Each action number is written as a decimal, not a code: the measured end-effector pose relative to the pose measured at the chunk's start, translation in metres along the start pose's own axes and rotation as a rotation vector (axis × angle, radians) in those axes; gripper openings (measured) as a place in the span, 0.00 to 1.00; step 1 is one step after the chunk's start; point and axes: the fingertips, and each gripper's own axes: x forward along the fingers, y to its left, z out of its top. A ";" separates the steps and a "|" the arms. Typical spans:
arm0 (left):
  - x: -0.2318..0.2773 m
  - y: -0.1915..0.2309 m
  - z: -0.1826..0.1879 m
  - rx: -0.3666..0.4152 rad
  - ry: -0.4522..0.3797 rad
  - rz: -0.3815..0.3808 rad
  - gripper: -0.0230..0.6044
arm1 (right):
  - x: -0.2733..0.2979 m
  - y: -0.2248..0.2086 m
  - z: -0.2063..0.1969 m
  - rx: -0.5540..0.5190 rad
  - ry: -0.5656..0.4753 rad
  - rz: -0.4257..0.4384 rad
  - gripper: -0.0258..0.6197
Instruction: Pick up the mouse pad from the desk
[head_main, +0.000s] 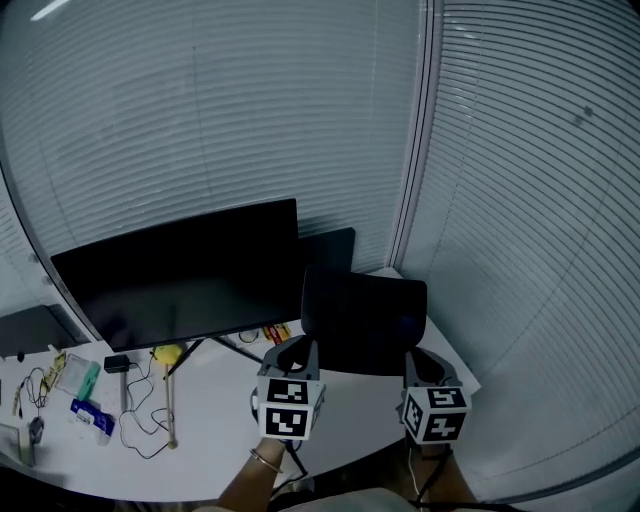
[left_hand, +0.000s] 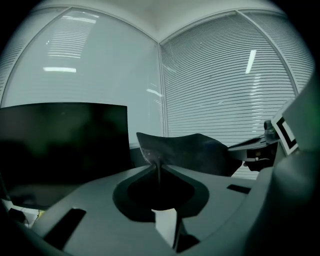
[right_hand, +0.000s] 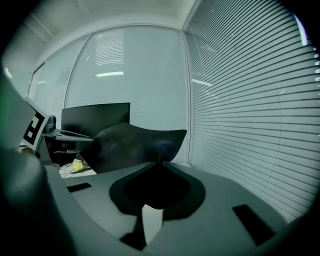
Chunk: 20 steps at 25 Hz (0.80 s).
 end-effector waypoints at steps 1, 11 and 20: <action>-0.001 0.000 0.005 0.001 -0.012 0.001 0.11 | -0.001 -0.001 0.004 -0.006 -0.010 -0.002 0.12; -0.002 -0.001 0.009 0.010 -0.030 0.011 0.11 | 0.000 -0.001 0.005 -0.007 -0.026 -0.008 0.12; -0.004 -0.002 0.008 0.011 -0.034 0.014 0.11 | -0.002 -0.001 0.004 -0.004 -0.027 -0.007 0.12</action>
